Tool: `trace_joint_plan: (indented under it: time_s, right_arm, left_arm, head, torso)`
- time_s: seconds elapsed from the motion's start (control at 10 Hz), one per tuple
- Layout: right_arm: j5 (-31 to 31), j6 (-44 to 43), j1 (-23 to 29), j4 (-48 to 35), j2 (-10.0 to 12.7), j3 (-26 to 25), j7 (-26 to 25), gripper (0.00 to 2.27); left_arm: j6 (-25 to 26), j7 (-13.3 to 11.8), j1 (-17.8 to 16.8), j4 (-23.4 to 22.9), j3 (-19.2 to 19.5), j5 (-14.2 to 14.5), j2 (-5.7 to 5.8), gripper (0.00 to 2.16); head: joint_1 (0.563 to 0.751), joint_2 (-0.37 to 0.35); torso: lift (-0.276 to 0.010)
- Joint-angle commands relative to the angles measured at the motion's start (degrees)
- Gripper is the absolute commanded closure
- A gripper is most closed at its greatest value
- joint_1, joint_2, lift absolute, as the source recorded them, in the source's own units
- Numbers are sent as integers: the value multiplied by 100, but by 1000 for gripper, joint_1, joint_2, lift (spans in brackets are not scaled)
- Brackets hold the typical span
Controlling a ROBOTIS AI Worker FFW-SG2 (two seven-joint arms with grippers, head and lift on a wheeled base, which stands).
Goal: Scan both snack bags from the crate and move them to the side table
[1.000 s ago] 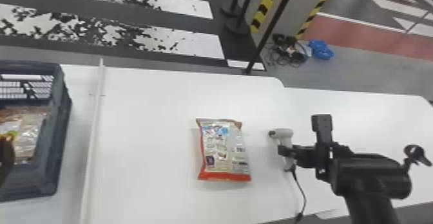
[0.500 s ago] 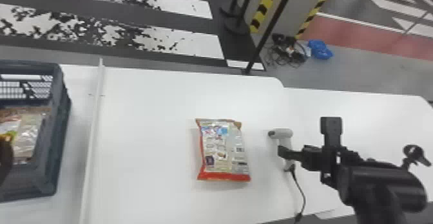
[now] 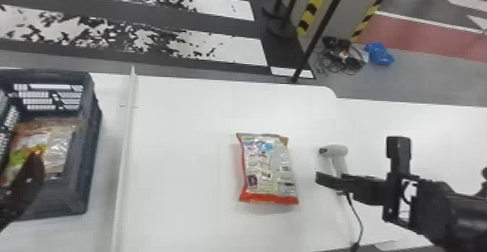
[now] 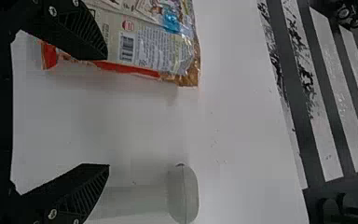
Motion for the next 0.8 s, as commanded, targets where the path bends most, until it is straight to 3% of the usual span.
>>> trace_joint_plan:
  time_s: [0.0,0.7]
  right_arm:
    - [-52,161,-6,-31,0,158,54,124]
    - [370,232,-622,672,-105,1335,722,140]
  left_arm:
    - [0,0,0,5,2,2,0,154]
    - [0,0,0,5,19,28,36,154]
  head:
    - [695,-246]
    - [695,-112]
  torso:
    - [-75]
    - [-75]
